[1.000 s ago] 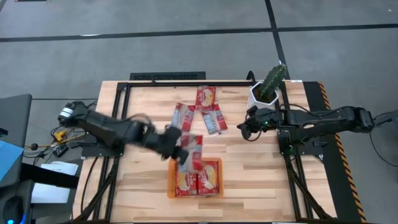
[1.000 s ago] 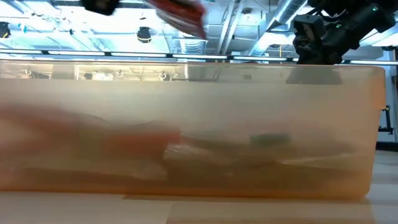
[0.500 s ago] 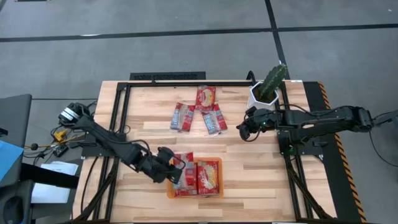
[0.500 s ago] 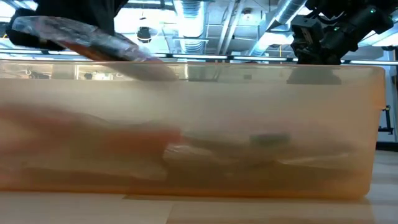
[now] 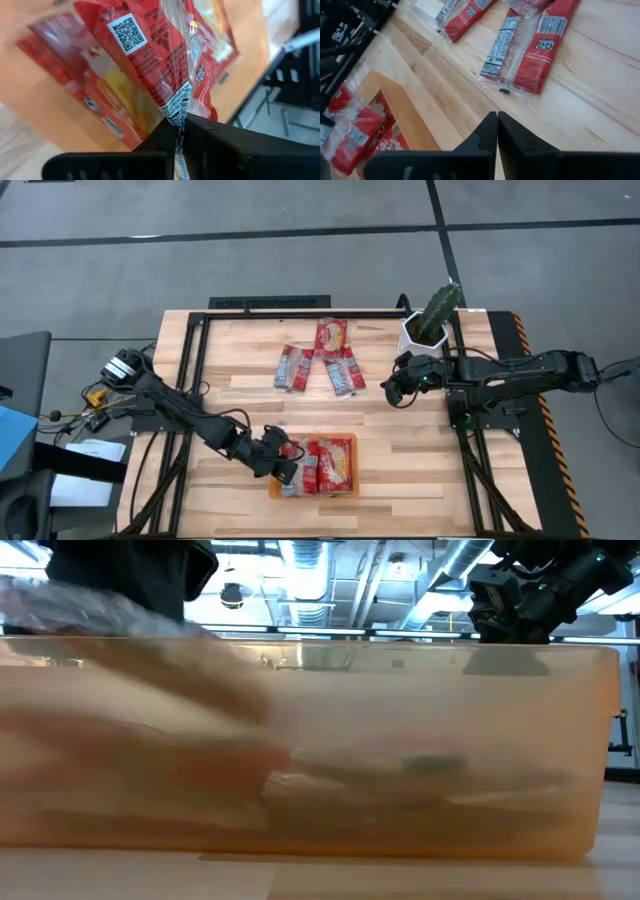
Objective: Sort popcorn bags into baskets
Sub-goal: Put the red popcorn bag into the orange bin
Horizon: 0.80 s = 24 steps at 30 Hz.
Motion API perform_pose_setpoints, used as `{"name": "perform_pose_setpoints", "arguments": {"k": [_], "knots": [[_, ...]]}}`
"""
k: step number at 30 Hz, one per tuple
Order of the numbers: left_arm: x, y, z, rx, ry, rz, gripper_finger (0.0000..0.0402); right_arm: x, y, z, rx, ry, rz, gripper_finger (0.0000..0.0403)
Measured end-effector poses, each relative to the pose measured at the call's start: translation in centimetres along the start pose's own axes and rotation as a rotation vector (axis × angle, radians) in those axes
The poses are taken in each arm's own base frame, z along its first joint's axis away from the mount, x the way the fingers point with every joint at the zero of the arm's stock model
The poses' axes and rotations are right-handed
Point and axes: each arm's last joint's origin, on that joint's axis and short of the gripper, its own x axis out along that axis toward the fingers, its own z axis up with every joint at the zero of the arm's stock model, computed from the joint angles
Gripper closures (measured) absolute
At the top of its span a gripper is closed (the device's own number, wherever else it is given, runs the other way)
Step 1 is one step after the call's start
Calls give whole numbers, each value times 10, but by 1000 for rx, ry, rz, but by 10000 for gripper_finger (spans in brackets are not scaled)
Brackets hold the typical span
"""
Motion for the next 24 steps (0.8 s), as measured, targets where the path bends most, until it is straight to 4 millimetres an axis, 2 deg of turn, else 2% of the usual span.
{"name": "perform_pose_setpoints", "arguments": {"k": [6,14,17,20,24], "knots": [[1,1,7,-7,-36,9,357,0,0,0,-6,3,-2,373],[-5,0,15,-81,2,5,239,0,0,0,-24,2,0,378],[-24,-3,31,-113,-32,-25,199,0,-1,1,-27,-5,-5,372],[-53,-1,55,-129,-119,-23,172,0,-2,3,-20,-22,-15,366],[-98,17,90,-143,-318,71,158,3,-2,7,7,-46,-14,367]]}}
